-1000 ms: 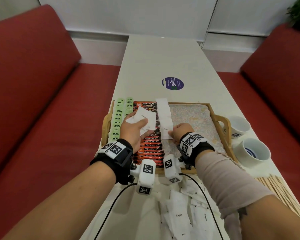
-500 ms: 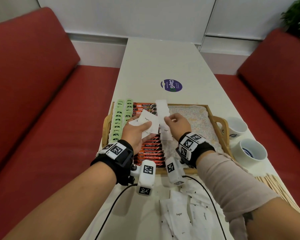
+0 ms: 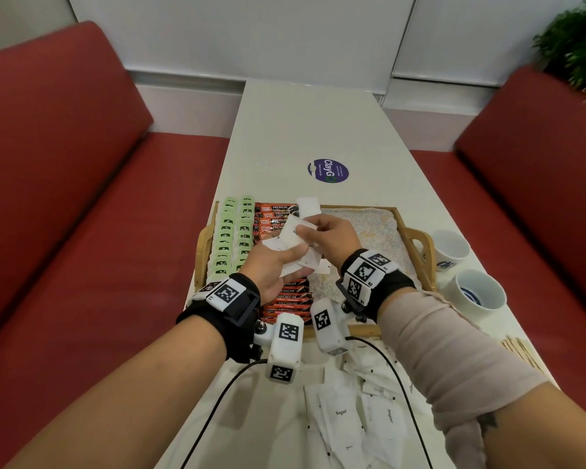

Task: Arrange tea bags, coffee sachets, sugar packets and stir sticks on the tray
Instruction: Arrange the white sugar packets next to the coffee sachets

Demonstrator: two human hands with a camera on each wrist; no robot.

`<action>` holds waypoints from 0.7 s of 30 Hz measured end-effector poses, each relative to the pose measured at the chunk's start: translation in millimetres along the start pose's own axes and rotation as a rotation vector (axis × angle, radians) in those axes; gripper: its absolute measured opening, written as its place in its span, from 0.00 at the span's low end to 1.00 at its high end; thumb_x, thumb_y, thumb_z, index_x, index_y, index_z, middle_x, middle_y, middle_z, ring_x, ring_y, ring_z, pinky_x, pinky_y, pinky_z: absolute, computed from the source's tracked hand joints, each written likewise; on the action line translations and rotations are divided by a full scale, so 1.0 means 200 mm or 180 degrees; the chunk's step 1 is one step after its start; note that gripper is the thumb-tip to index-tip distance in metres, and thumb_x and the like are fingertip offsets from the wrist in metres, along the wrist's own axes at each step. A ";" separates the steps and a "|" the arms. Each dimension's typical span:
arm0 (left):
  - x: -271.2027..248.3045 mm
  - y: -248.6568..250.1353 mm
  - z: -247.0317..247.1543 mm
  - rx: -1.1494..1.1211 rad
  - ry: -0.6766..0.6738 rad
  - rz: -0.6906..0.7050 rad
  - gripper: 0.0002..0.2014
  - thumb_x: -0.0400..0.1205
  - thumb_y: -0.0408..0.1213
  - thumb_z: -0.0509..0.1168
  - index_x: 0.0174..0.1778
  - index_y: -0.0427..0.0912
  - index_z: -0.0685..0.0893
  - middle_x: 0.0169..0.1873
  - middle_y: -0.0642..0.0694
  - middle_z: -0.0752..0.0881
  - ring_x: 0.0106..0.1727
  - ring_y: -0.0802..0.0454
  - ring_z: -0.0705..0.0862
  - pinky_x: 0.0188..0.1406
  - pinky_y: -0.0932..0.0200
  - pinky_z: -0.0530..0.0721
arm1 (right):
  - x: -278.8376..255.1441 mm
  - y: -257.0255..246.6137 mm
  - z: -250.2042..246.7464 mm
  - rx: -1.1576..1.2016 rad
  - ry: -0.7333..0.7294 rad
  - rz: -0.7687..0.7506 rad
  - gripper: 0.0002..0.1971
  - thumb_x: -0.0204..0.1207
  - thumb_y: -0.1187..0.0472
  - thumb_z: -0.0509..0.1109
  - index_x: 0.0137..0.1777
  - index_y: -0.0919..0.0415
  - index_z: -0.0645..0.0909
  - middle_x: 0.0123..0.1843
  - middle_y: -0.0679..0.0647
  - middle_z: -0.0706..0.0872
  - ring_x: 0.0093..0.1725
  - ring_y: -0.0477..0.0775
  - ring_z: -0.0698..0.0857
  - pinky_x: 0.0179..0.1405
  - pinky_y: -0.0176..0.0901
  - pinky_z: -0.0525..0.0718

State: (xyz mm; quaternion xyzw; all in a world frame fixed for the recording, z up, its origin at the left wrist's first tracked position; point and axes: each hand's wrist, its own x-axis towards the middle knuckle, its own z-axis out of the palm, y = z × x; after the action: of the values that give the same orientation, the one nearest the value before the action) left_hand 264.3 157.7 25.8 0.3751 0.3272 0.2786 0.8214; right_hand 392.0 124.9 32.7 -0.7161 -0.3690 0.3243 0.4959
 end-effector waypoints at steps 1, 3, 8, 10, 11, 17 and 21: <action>0.00 0.00 0.01 0.0024 -0.0021 0.0000 0.15 0.79 0.20 0.64 0.58 0.40 0.79 0.49 0.42 0.87 0.45 0.47 0.88 0.39 0.53 0.90 | 0.00 0.00 0.00 -0.0001 0.0075 -0.0021 0.04 0.72 0.60 0.75 0.39 0.50 0.85 0.39 0.53 0.88 0.42 0.55 0.86 0.49 0.55 0.85; 0.00 0.00 0.02 0.0052 0.0004 0.0010 0.19 0.78 0.18 0.63 0.62 0.39 0.78 0.49 0.42 0.87 0.46 0.46 0.88 0.40 0.52 0.90 | 0.01 0.00 -0.01 -0.0015 0.0203 -0.0060 0.07 0.73 0.61 0.74 0.35 0.50 0.84 0.37 0.49 0.87 0.41 0.52 0.85 0.49 0.52 0.84; 0.02 0.00 0.03 0.0090 0.0151 0.0016 0.20 0.77 0.15 0.64 0.60 0.41 0.77 0.49 0.43 0.86 0.46 0.46 0.87 0.36 0.53 0.91 | 0.01 0.00 -0.03 -0.0021 0.0454 -0.0174 0.12 0.77 0.63 0.70 0.32 0.54 0.78 0.33 0.48 0.83 0.38 0.51 0.81 0.46 0.49 0.81; 0.03 0.00 0.04 0.0107 0.0162 0.0027 0.19 0.77 0.15 0.64 0.56 0.42 0.78 0.50 0.42 0.86 0.47 0.46 0.87 0.36 0.53 0.91 | 0.02 0.00 -0.03 0.0032 0.0537 -0.0199 0.11 0.77 0.64 0.69 0.33 0.55 0.77 0.33 0.48 0.82 0.38 0.51 0.80 0.46 0.48 0.80; 0.03 0.01 0.04 0.0108 0.0171 0.0039 0.19 0.77 0.15 0.64 0.55 0.42 0.79 0.50 0.43 0.86 0.48 0.45 0.86 0.36 0.53 0.91 | 0.02 0.00 -0.04 0.0056 0.0582 -0.0206 0.11 0.77 0.64 0.69 0.33 0.55 0.77 0.33 0.49 0.82 0.37 0.51 0.79 0.46 0.49 0.80; 0.03 0.01 0.04 0.0080 0.0179 0.0072 0.20 0.77 0.15 0.64 0.53 0.45 0.79 0.55 0.42 0.85 0.49 0.45 0.86 0.35 0.53 0.91 | 0.05 0.01 -0.06 0.0160 0.0773 -0.0041 0.11 0.79 0.61 0.67 0.34 0.54 0.76 0.35 0.51 0.83 0.34 0.51 0.80 0.41 0.48 0.80; 0.04 0.02 0.00 -0.0049 0.0528 0.0149 0.21 0.77 0.15 0.64 0.60 0.42 0.77 0.55 0.40 0.82 0.50 0.42 0.85 0.30 0.54 0.90 | 0.07 0.04 -0.10 0.0177 0.1165 0.0128 0.10 0.80 0.58 0.66 0.35 0.52 0.75 0.35 0.53 0.82 0.32 0.54 0.79 0.38 0.44 0.79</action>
State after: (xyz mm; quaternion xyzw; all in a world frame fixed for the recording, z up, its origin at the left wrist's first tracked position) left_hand 269.1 166.1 26.2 0.3519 0.3831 0.3303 0.7876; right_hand 417.2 126.2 30.4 -0.7564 -0.2491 0.2085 0.5678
